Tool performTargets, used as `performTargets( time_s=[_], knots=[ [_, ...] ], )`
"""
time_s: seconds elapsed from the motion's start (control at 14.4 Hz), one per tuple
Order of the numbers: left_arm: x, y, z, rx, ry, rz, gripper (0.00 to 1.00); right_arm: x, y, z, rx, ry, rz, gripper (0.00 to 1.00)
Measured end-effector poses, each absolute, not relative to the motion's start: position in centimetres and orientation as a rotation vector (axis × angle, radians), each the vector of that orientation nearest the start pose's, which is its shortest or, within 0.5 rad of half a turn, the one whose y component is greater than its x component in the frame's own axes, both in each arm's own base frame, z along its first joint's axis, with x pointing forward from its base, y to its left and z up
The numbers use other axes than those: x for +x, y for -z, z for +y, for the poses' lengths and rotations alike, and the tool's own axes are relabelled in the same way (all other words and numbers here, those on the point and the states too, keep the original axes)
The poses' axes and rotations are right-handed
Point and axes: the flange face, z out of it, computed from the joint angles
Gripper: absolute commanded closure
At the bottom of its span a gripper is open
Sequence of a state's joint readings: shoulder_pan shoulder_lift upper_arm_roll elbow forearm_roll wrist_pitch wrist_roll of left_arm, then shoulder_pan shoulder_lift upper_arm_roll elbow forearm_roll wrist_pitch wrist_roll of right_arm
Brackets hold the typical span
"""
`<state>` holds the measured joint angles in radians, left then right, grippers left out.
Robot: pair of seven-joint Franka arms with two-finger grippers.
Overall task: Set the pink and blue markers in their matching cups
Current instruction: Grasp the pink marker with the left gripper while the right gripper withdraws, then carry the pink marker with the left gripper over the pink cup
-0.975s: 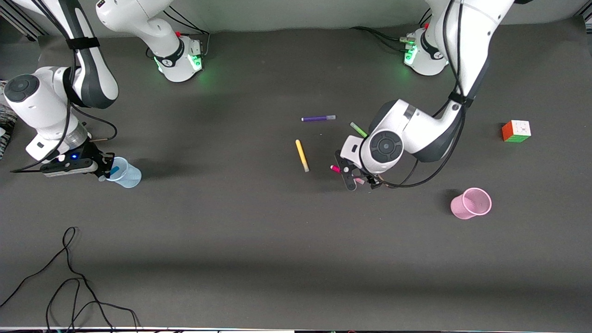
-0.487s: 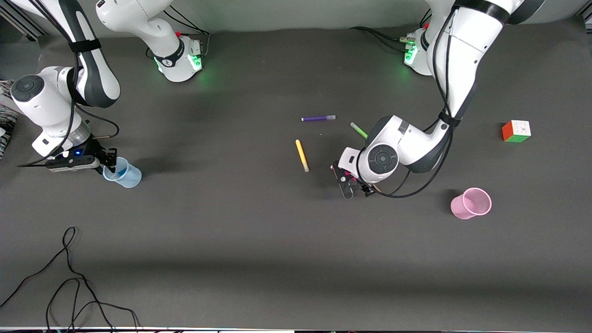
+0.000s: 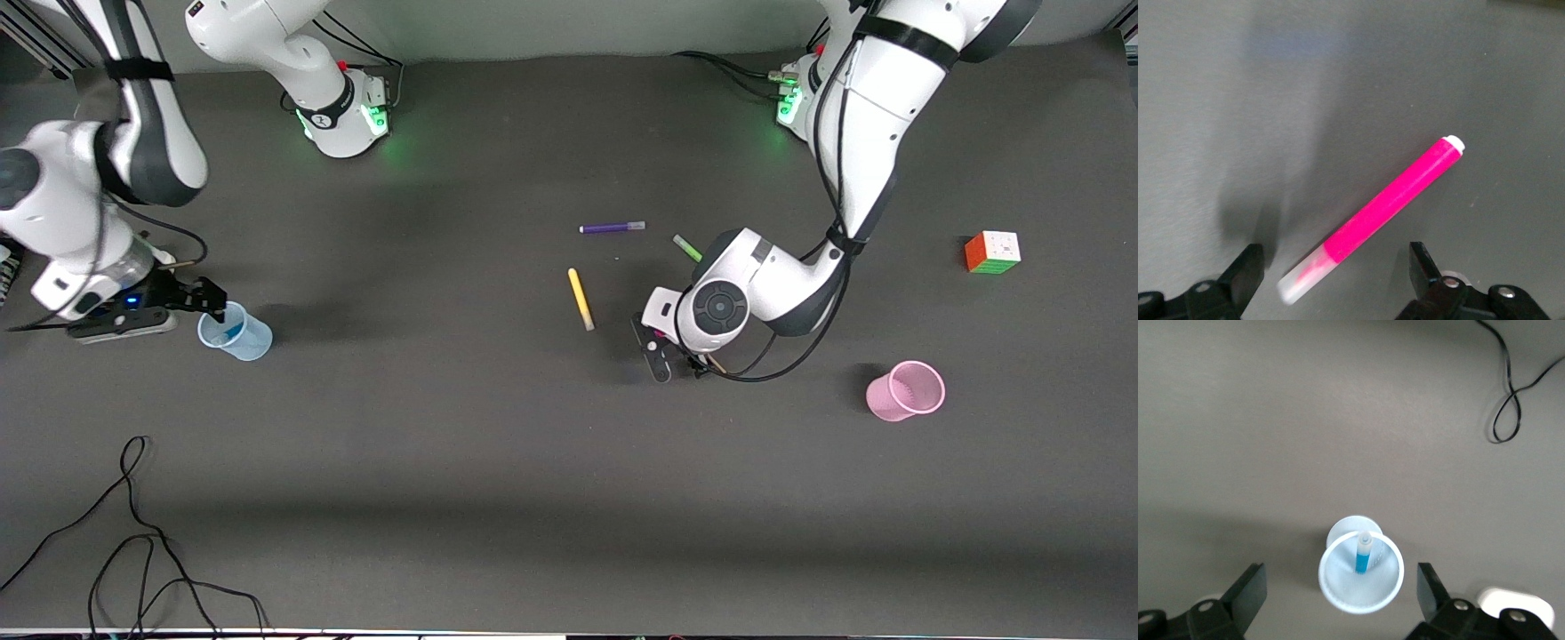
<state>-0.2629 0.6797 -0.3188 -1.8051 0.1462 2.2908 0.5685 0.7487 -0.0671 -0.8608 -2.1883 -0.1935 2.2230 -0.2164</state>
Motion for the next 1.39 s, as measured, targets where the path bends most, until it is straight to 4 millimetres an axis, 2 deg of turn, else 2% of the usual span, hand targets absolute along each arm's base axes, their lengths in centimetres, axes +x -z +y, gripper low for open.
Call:
performTargets(
  time_s=[0.14,0.21,0.28,0.42,0.56,0.63,0.91,1.11,1.25,1.39],
  knots=[
    [53.6,-17.0,-33.8,-2.666,-0.249,1.822,0.30,54.5,-47.0,-4.1,-3.220,0.064,-0.353,0.00],
    [53.8,-17.0,-33.7,-2.670,-0.244,1.812,0.36,54.9,-49.2,-3.0,-3.202,0.051,-0.339,0.00],
    [54.0,-17.1,-33.5,-2.675,-0.239,1.802,0.43,55.1,-50.9,-2.4,-3.183,0.046,-0.315,0.00],
    [54.2,-17.2,-33.3,-2.685,-0.238,1.784,0.63,55.4,-52.9,-2.0,-3.158,0.047,-0.271,0.00],
    [54.4,-17.3,-33.2,-2.705,-0.236,1.749,0.74,55.5,-53.8,-1.2,-3.137,0.037,-0.224,0.00],
    [54.5,-17.4,-33.1,-2.711,-0.235,1.737,0.80,55.6,-54.1,-0.1,-3.121,0.028,-0.195,0.00],
    [54.5,-18.3,-33.0,-2.728,-0.238,1.702,0.90,55.3,-55.4,5.1,-3.114,-0.015,-0.120,0.00],
    [54.8,-19.4,-32.5,-2.732,-0.287,1.669,0.92,55.6,-55.8,5.6,-3.124,-0.002,-0.111,0.00],
    [55.8,-21.5,-31.5,-2.752,-0.304,1.628,0.94,55.7,-55.8,5.4,-3.126,0.000,-0.104,0.00],
    [57.1,-25.4,-29.6,-2.805,-0.310,1.560,0.96,55.7,-55.8,5.2,-3.126,0.000,-0.099,0.00]
  ],
)
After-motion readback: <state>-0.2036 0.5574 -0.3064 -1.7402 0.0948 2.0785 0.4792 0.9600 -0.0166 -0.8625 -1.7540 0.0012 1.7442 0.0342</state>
